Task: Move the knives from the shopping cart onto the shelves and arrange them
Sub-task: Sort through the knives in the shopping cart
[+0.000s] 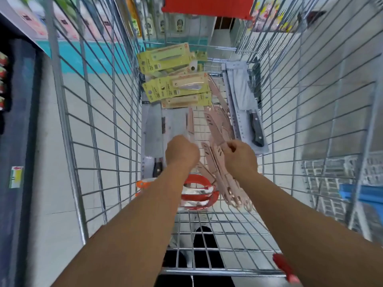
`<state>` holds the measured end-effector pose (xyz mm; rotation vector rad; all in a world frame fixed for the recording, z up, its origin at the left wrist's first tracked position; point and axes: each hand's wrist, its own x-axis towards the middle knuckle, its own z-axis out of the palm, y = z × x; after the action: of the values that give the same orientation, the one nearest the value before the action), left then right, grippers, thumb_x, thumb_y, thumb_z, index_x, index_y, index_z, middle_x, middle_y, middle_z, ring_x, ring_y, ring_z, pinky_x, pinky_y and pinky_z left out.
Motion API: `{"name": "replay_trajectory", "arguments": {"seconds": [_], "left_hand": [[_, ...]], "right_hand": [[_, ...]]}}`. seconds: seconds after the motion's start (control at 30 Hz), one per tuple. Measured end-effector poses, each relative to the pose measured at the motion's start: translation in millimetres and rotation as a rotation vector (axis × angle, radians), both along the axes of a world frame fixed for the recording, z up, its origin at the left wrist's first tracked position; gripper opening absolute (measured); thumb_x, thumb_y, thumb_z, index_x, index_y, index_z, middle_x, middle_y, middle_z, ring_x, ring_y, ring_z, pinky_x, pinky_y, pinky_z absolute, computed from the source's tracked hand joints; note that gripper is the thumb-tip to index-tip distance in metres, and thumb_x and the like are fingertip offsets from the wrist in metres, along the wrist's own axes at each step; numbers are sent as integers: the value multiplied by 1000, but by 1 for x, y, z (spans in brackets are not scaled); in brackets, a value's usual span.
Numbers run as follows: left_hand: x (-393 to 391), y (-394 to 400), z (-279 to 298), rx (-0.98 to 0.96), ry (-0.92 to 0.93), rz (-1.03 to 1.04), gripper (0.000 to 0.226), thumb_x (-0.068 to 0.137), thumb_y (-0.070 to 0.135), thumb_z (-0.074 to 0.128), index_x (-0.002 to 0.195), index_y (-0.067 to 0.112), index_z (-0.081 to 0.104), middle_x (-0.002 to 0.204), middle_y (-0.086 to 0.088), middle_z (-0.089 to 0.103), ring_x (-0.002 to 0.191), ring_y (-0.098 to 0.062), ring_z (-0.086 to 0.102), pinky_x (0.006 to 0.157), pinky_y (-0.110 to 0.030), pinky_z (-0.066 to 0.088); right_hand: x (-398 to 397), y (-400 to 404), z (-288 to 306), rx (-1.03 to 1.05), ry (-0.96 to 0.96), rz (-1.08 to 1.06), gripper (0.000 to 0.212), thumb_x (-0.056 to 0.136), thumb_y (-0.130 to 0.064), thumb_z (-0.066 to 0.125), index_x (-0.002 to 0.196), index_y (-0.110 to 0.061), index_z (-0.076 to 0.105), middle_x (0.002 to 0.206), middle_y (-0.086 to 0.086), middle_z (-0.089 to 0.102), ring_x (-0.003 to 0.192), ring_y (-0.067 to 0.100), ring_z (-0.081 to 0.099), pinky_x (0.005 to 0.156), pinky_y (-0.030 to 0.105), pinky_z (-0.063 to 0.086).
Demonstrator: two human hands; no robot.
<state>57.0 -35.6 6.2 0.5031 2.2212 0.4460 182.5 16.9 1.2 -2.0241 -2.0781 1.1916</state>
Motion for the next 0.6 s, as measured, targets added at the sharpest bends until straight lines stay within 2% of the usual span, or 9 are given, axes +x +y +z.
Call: {"name": "replay_trajectory", "arguments": {"seconds": [0.1, 0.2, 0.27, 0.37, 0.47, 0.53, 0.6], "left_hand": [[37, 4, 5, -24, -176, 5, 18, 90, 8, 51, 101, -1, 62, 99, -15, 64, 93, -30, 62, 66, -29, 43], [73, -2, -2, -58, -230, -74, 21, 93, 12, 51, 107, 0, 61, 107, -16, 64, 100, -32, 60, 67, -28, 40], [86, -7, -8, -62, -282, -116, 21, 94, 10, 50, 111, 1, 58, 111, -16, 63, 99, -31, 60, 67, -29, 42], [91, -12, -11, -110, -276, -213, 25, 92, 2, 49, 116, 0, 50, 114, -18, 59, 102, -32, 58, 69, -30, 43], [83, -12, -14, -140, -173, -368, 20, 90, 5, 51, 109, 2, 56, 110, -15, 62, 101, -30, 60, 75, -32, 47], [74, -6, -13, -113, -120, -361, 12, 93, 11, 52, 102, 7, 59, 103, -12, 64, 94, -27, 61, 73, -33, 48], [63, 5, -11, -44, -76, -281, 14, 94, 16, 53, 107, 11, 57, 104, -9, 63, 93, -25, 60, 74, -33, 47]], "right_hand": [[20, -3, 4, -66, -101, 54, 16, 95, -25, 52, 85, -24, 65, 76, -5, 62, 70, 19, 61, 57, 23, 41], [37, -5, 1, -102, -239, 127, 25, 92, -21, 55, 67, -21, 57, 69, -1, 58, 69, 22, 57, 51, 23, 34], [45, -6, -1, -156, -339, 165, 28, 91, -17, 54, 63, -19, 52, 66, 1, 54, 66, 22, 53, 47, 21, 28], [49, -6, 1, -212, -451, 224, 15, 90, -12, 54, 75, -10, 54, 75, 5, 53, 72, 23, 52, 55, 21, 36], [46, -5, 6, -166, -471, 261, 16, 89, -10, 54, 73, -11, 49, 79, 5, 54, 79, 25, 53, 60, 22, 36], [36, 1, 7, -96, -370, 250, 6, 90, -14, 55, 94, -10, 59, 94, 8, 61, 88, 27, 58, 65, 23, 37], [22, 10, 2, -40, -243, 234, 24, 92, -16, 54, 114, -11, 58, 109, 8, 61, 98, 27, 59, 70, 25, 38]]}}
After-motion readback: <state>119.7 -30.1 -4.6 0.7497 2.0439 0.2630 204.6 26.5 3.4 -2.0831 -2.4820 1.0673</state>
